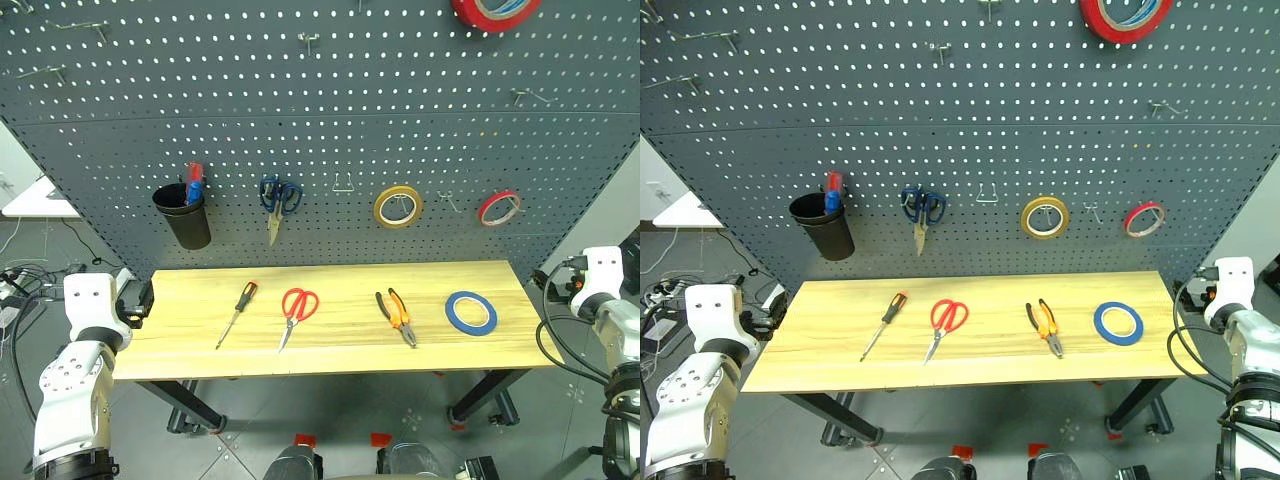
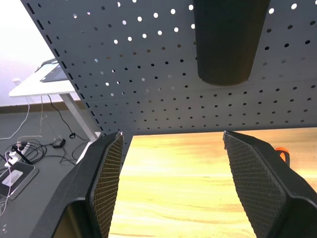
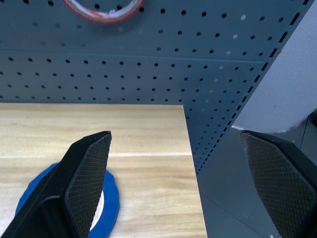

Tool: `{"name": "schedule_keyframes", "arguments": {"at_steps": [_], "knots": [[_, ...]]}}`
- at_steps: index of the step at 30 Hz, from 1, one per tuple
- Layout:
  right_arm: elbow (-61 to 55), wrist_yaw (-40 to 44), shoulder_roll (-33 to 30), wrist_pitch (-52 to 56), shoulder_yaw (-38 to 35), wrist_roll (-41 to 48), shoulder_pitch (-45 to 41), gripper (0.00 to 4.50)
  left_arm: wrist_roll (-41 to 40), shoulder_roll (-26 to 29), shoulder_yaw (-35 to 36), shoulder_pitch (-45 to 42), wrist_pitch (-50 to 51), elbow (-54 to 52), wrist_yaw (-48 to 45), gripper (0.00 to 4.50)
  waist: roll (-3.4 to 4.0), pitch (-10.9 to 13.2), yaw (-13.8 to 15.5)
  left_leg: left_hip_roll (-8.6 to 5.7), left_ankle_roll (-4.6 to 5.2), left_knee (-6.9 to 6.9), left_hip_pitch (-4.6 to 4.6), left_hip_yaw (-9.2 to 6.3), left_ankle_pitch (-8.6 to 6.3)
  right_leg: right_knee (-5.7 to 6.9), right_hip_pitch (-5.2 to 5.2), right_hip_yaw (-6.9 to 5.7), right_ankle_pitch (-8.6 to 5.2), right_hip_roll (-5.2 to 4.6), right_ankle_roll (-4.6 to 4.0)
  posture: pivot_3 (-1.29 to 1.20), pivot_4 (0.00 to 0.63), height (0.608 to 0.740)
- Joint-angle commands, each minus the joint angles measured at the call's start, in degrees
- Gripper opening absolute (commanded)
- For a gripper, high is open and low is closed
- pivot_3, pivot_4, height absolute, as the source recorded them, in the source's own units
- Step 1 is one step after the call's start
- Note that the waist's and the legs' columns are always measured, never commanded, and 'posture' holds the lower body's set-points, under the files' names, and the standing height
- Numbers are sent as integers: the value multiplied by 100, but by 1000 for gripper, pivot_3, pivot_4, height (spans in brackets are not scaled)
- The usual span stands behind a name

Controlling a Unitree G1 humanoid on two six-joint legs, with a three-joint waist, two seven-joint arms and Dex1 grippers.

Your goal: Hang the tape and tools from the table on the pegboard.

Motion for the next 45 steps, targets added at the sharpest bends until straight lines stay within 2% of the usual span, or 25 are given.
{"name": "schedule_keyframes", "arguments": {"at_steps": [1, 8, 12, 17, 22, 27, 33, 40, 45], "knots": [[-65, 57, -40, -166, 33, -18, -192, 4443, 46, 96, -9, 0, -145, -177, -83, 3397, 1, -2, -1, 0, 0, 0, 0, 0, 0, 0, 0, 0, 0, 0, 0, -123, 0, 740], [-600, 427, 27, 37, 345, -38, 67, 4443, -168, 12, 21, 150, 86, -391, -242, 3397, 4, -11, -4, 2, 1, 0, 4, 5, -1, 0, 0, 7, 0, 1, -1, -136, 0, 740], [-1726, 840, 49, 616, 673, 40, 606, 4443, -222, 50, -362, 473, 83, -826, -717, 3397, 5, -14, -24, 5, 5, 0, 3, 7, -4, 0, -2, 10, 0, 3, 0, -174, 27, 740], [-3306, 1012, -20, 1421, 1122, -75, 1302, 4443, -159, 48, -798, 321, 409, -1147, -794, 3397, 22, 46, -11, 5, 13, 2, 1, 16, -10, -1, -6, 27, -2, 3, 3, -207, 87, 740], [-4502, 1079, -8, 2540, 1599, -58, 1495, 4443, 87, 103, -1267, 1, 711, -1365, -751, 3397, 27, 219, -22, 16, 14, 4, -5, 31, -11, 1, -16, 31, -2, 5, -3, -240, 142, 740], [-4750, 1027, 55, 2790, 1926, -196, 1211, 4443, -374, 172, -1655, -259, 1215, -1565, -1469, 3397, 22, 468, -48, 23, 27, 2, -15, 63, -20, -4, -35, 51, 4, 5, 8, -269, 184, 740], [-4173, 1138, 129, 2978, 2559, -578, 545, 4443, -266, 594, -2448, -496, 819, -1665, -2546, 3397, -16, 759, -60, 29, 54, 3, -42, 115, -36, -3, -71, 86, 24, 5, -18, -286, 259, 740], [-1741, 1080, 496, 2487, 3089, -1221, -867, 4443, -228, 599, -2913, -891, 314, -1719, -3151, 3397, -54, 1056, -139, 31, 75, 20, -80, 148, -47, -2, -114, 114, 37, 2, -8, -268, 294, 740], [344, 902, 831, 1947, 3154, -1565, -1843, 4443, -161, 594, -3082, -979, 229, -1726, -3312, 3397, -73, 1154, -181, 33, 86, 21, -84, 166, -54, -6, -120, 119, 37, 2, -8, -250, 299, 740]]}}
